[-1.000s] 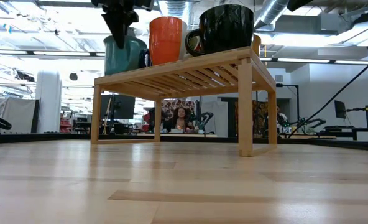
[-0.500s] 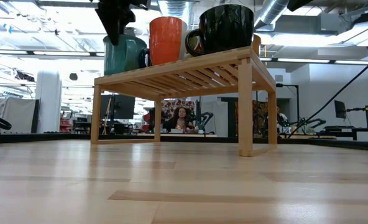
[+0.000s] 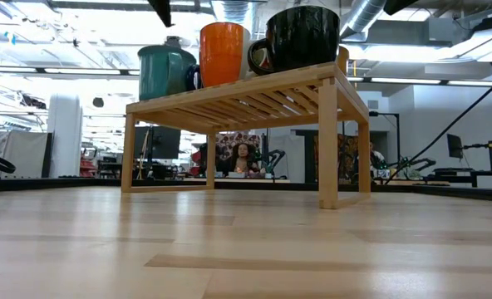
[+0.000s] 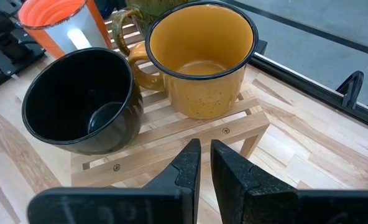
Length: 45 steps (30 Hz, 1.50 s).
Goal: Place coffee mugs
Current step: Return to Home Position
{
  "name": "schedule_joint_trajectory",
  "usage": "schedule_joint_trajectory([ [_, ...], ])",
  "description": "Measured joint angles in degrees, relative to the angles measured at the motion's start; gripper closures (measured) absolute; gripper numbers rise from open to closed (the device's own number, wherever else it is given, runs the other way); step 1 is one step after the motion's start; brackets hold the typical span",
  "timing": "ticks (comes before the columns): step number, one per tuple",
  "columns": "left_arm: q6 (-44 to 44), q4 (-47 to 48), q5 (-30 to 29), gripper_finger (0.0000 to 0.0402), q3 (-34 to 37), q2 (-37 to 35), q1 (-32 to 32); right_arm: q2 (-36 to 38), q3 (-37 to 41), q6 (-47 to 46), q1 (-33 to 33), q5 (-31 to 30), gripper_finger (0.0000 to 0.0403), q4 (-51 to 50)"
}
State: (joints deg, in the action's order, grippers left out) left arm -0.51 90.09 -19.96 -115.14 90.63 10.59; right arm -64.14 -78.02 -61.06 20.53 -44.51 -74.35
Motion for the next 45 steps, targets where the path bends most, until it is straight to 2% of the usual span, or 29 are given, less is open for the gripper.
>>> schedule_joint_trajectory([
  [5, 8.6, -4.0, 2.9, 0.0231, -1.6, -4.6, -0.6, 0.0, 0.0, 0.0, 0.0, -0.3, 0.034, 0.0],
  [8, 11.1, -11.3, 3.8, 0.0247, 1.7, -10.3, -3.0, 0.0, 0.0, 0.6, 0.0, -0.4, 0.034, 0.0],
  [11, 12.5, -22.9, 2.0, 0.0288, 9.0, -18.1, -6.5, 0.0, 0.0, 3.2, 0.0, -0.4, 0.034, 0.6],
  [15, 12.3, -39.8, -0.5, 0.037, 23.3, -28.6, -10.7, 0.0, 0.0, 5.8, -0.3, -0.5, 0.034, 1.9],
  [17, 12.0, -48.6, -0.7, 0.0392, 30.7, -32.8, -12.0, 0.0, 0.0, 6.1, -0.7, -0.5, 0.034, 2.2],
  [21, 11.0, -64.0, -0.7, 0.04, 42.9, -38.5, -13.3, 0.0, 0.0, 8.1, -0.8, -0.6, 0.034, 3.6],
  [26, 10.8, -74.9, 2.0, 0.0401, 52.8, -41.5, -14.3, 0.0, 0.0, 11.2, -0.7, 1.0, 0.0342, 6.5],
  [29, 10.8, -81.6, 2.3, 0.0401, 59.0, -43.3, -16.3, 0.0, 0.0, 13.0, -0.7, 3.6, 0.0361, 8.8],
  [31, 11.6, -85.5, 0.8, 0.0401, 63.5, -44.9, -17.7, 0.0, 0.0, 13.2, -0.7, 5.2, 0.0384, 10.2],
  [34, 13.1, -92.5, -2.0, 0.0401, 71.1, -48.2, -19.4, 0.0, 0.0, 13.1, -0.7, 7.2, 0.0386, 12.8],
  [37, 13.6, -99.1, -1.9, 0.0401, 78.3, -52.1, -20.4, 0.0, 0.0, 13.3, -0.7, 7.6, 0.0386, 15.2],
  [42, 14.8, -104.9, -1.4, 0.0401, 88.0, -59.0, -21.3, 0.0, 0.0, 17.9, -0.7, 7.9, 0.0386, 17.4],
  [45, 14.8, -104.9, -1.3, 0.0401, 92.0, -63.5, -21.4, 0.0, 0.0, 19.1, -0.8, 11.0, 0.0383, 17.5],
])
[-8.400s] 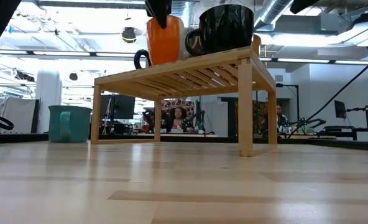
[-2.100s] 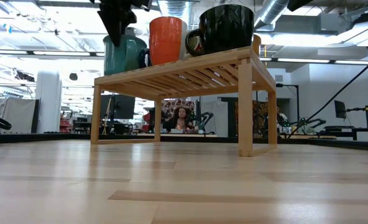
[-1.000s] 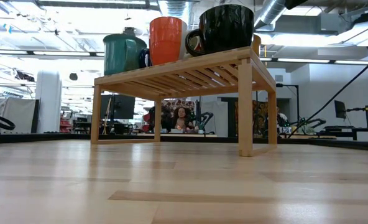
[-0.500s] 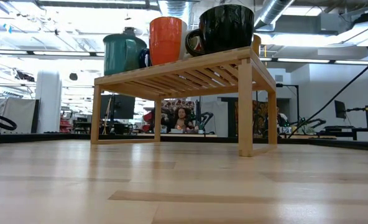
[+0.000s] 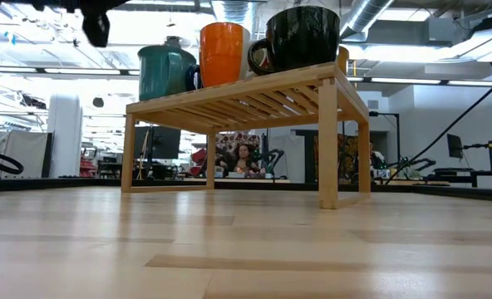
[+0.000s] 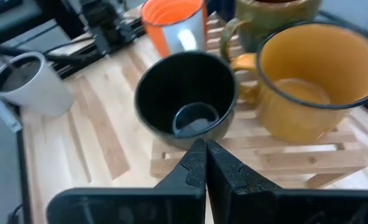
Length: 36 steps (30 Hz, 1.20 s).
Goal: Place coffee mugs
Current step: Return to Home Position
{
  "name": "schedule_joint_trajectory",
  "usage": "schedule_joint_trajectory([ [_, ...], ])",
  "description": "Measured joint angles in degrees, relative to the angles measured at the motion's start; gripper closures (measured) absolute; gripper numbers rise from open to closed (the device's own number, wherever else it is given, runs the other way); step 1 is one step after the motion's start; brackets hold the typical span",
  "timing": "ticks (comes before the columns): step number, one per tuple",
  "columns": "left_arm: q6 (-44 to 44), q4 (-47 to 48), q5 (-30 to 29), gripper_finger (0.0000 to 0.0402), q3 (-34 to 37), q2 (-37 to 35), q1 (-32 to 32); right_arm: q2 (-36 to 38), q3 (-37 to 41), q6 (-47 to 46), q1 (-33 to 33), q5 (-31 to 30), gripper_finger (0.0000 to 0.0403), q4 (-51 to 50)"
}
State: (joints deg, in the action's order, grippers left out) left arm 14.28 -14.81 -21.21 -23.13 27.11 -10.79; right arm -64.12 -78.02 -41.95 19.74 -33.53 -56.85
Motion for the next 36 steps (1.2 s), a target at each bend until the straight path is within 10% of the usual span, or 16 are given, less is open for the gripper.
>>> schedule_joint_trajectory([
  [15, -1.6, 1.1, 0.1, 0.0401, 14.1, -27.2, 0.0, 0.0, 0.0, -2.3, -0.3, 6.6, 0.0386, 0.6],
  [36, 5.5, -2.7, 12.0, 0.0401, 22.5, -26.9, 8.0, 1.3, 0.0, -4.1, 7.5, 8.0, 0.0386, -2.4],
])
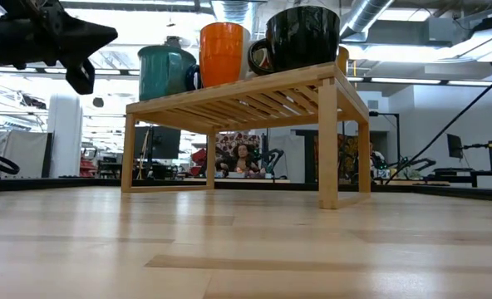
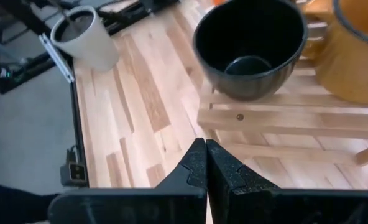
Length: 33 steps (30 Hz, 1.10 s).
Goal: Place coffee mugs
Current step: Return to Home Position
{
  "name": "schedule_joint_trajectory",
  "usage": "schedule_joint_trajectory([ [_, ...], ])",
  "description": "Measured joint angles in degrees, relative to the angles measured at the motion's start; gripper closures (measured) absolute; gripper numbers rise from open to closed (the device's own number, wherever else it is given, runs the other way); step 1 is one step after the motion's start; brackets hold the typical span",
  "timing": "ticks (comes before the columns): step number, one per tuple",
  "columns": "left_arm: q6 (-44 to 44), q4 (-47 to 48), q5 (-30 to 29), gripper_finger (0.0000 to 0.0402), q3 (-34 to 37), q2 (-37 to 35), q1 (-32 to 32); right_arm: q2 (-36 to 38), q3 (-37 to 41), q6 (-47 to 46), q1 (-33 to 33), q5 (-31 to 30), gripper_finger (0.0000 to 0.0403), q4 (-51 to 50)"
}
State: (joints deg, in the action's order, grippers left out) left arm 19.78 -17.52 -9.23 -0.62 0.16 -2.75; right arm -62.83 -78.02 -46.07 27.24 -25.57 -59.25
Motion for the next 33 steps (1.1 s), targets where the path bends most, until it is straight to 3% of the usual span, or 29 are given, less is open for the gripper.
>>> schedule_joint_trajectory([
  [4, 1.6, 1.1, -1.0, 0.0401, 0.0, 0.0, 0.9, 0.9, 0.3, 0.2, 3.4, -1.8, 0.0386, -0.2],
  [7, 2.4, 4.5, -6.0, 0.0401, 0.0, 0.1, 0.9, 3.0, 2.3, -0.1, 6.3, -4.1, 0.0386, 0.4],
  [12, 2.5, 9.4, -9.5, 0.0401, 0.1, 0.1, 1.0, 8.6, 10.9, -0.2, 10.7, -5.8, 0.0386, 8.2],
  [16, 2.5, 13.1, -9.2, 0.0401, 0.1, 0.1, 1.0, 13.6, 19.0, 4.9, 11.1, -6.3, 0.0385, 16.4],
  [21, 2.5, 15.0, -9.0, 0.0401, -0.3, 0.2, 1.0, 20.8, 29.3, 16.1, 4.8, -6.0, 0.0385, 29.5],
  [26, 2.5, 15.3, -9.1, 0.0401, -0.4, 0.2, 1.0, 29.8, 40.4, 25.4, -5.5, 3.5, 0.0385, 40.6],
  [33, 2.5, 15.5, -9.1, 0.0401, -0.5, 0.2, 1.0, 45.2, 57.1, 28.6, -15.2, 13.4, 0.0385, 49.5],
])
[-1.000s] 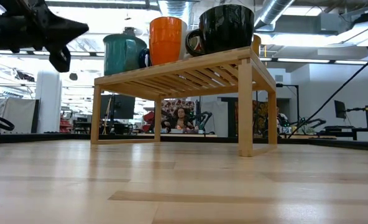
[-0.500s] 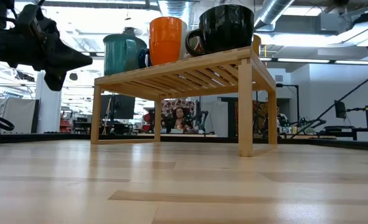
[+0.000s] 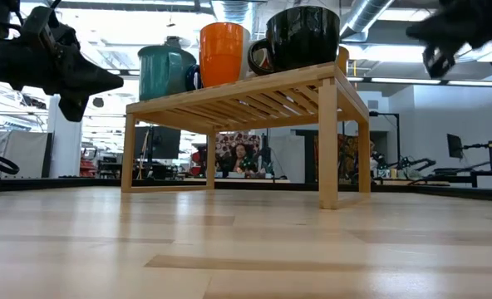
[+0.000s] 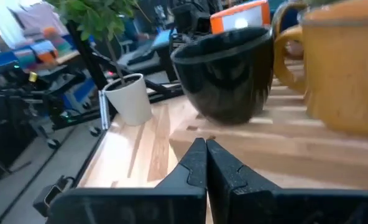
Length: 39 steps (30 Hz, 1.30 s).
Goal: Place coffee mugs
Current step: Return to Home Position
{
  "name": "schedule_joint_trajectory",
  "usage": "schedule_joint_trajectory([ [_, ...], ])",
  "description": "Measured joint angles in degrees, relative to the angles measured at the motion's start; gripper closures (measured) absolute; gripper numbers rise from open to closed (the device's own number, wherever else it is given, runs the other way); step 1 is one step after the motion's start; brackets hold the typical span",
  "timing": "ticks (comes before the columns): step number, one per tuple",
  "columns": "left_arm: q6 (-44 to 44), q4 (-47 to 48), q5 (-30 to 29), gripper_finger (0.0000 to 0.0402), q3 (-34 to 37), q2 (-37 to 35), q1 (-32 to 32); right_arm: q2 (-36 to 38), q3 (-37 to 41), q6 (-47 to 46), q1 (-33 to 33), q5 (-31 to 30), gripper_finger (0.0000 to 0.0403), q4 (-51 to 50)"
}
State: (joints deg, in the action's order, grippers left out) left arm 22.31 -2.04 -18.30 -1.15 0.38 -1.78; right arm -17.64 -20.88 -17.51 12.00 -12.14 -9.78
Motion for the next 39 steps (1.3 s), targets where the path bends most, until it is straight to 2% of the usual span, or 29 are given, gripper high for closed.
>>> schedule_joint_trajectory([
  [6, 0.0, 0.1, 0.0, 0.0401, 0.0, 0.0, 0.0, 9.8, 11.4, 0.0, 0.4, 1.6, 0.0385, 9.0],
  [15, 0.0, 0.2, -0.1, 0.0401, -0.1, 0.0, 0.0, 17.6, 19.7, 3.2, 0.7, 1.9, 0.0385, 11.0],
  [20, 0.0, 0.2, -0.1, 0.0401, -0.1, 0.0, 0.0, 17.3, 20.2, 8.9, -0.1, 2.0, 0.0383, 12.3],
  [28, 0.0, 0.2, -0.1, 0.0401, -0.1, 0.0, 0.0, 16.8, 20.2, 2.1, -1.3, 1.6, 0.0346, 12.1],
  [39, 0.0, -1.9, -0.3, 0.0401, 0.5, -0.3, -1.4, 17.7, 20.2, 1.9, -1.0, 1.6, 0.0341, 12.2],
])
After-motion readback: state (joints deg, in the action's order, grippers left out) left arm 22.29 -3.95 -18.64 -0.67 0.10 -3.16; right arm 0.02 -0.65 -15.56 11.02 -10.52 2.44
